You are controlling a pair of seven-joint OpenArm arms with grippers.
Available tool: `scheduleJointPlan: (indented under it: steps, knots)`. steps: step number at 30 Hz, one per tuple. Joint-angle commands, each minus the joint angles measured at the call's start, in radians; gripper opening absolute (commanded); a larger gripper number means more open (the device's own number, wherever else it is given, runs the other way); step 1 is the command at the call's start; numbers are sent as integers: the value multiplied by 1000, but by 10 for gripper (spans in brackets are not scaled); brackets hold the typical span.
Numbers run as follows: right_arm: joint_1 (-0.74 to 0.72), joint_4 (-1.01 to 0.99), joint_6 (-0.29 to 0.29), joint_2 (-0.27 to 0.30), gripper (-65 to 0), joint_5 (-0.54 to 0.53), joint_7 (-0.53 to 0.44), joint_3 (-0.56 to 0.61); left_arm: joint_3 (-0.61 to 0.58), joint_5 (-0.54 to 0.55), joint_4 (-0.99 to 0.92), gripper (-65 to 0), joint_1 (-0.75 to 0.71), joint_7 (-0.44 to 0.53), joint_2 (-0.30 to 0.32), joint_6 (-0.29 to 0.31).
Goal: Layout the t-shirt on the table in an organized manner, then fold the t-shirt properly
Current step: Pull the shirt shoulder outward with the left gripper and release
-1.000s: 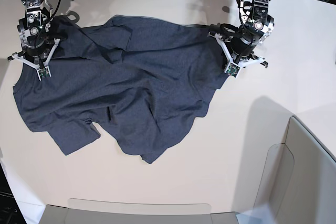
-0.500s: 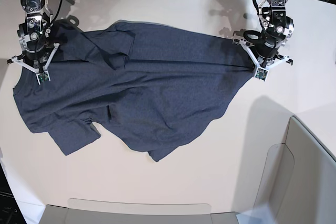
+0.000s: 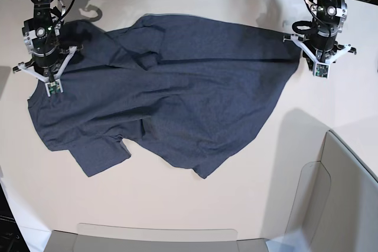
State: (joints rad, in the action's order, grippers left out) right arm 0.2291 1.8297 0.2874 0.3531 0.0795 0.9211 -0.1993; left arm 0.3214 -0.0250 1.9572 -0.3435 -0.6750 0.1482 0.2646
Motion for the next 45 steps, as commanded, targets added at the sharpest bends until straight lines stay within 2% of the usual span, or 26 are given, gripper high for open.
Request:
scheduleJointPlan:
  steps: [1, 4, 9, 12, 14, 16, 18, 23, 27, 29, 31, 35, 37, 39, 42, 43, 45]
  knots:
    - [-17, 41, -10, -7, -650, 16, -14, -39, 11, 20, 44, -521, 8, 24, -12, -3]
    - [-33, 118, -9, -59, -650, 15, -15, -133, 9, 84, 87, -470, 8, 36, -38, -3]
    - [-107, 163, -9, -156, -650, 13, -18, -193, 2, 264, 92, -469, 48, 34, -40, 0]
    - [-144, 164, -9, -191, -650, 16, -15, -187, 2, 325, 89, -469, 131, -18, -40, 0]
    - [-142, 167, -9, -207, -650, 16, -14, -185, 2, 331, 89, -469, 180, -99, -40, 0]
    - [-130, 169, -9, -207, -650, 18, -12, -184, 2, 330, 89, -469, 223, -176, -37, 0]
    - [-96, 167, -9, -190, -650, 18, 23, -185, 5, 325, 89, -469, 237, -211, -34, 0]
    - [-44, 167, -9, -145, -645, 18, 118, -187, 3, 323, 75, -469, 234, -213, -20, 0]
    - [6, 169, -9, -121, -456, 18, 117, -194, 3, 325, 74, -469, 234, -214, -17, 2]
    - [25, 172, -9, -96, -407, 18, 117, -194, 3, 323, 74, -469, 234, -214, -15, 2]
    - [36, 173, -9, -79, -393, 18, 117, -194, 2, 325, 74, -468, 232, -216, -9, 2]
    - [36, 187, -9, -53, -395, 12, 117, -200, 2, 326, 74, -468, 205, -216, 6, 2]
    - [36, 218, -9, -75, -395, 3, 117, -208, 2, 330, 74, -468, 195, -216, 15, 2]
    - [42, 227, -7, -107, -396, -54, 122, -193, 2, 330, 74, -468, 185, -216, 14, 2]
    - [89, 226, -7, -121, -398, -151, 122, -162, 2, 330, 74, -468, 179, -216, 14, 2]
    - [112, 226, -7, -121, -412, -183, 122, -147, 2, 330, 74, -468, 171, -216, 17, 2]
    - [149, 224, -7, -121, -503, -240, 122, -111, 5, 326, 74, -468, 166, -214, 18, 2]
